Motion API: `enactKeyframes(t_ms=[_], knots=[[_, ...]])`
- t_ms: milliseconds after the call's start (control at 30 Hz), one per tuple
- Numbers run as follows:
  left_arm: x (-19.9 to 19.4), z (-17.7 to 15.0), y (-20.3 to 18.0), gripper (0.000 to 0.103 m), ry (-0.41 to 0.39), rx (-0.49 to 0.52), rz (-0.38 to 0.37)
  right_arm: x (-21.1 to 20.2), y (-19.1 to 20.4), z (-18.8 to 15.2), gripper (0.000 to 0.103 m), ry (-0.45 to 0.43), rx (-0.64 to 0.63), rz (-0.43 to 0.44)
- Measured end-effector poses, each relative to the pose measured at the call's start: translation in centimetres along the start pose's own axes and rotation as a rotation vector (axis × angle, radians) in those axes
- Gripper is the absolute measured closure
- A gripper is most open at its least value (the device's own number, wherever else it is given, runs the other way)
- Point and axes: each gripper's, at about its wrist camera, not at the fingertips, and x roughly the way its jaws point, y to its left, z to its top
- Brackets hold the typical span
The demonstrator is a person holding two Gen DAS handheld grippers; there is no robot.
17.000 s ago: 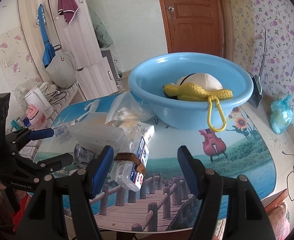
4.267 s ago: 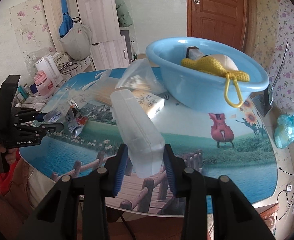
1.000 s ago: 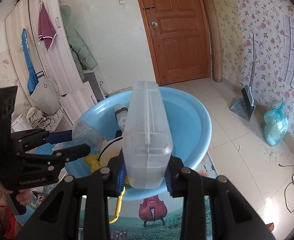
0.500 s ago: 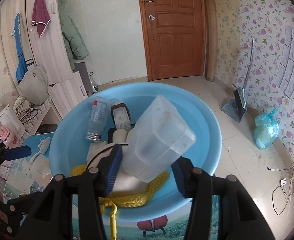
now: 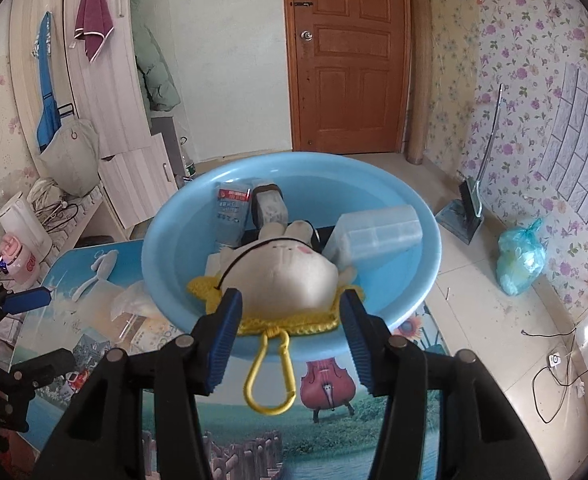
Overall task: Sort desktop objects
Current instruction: 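Withdraw both tools toward the grey snack packet and the Face tissue pack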
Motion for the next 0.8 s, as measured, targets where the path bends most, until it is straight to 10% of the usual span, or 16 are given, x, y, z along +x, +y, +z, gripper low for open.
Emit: enactKeyframes(t_ms=[800], knots=[[0.1, -6.7, 5.4, 0.011, 0.075, -0.150, 0.080, 1.1, 4.5, -6.8, 0.047, 0.166, -0.070, 0.141]])
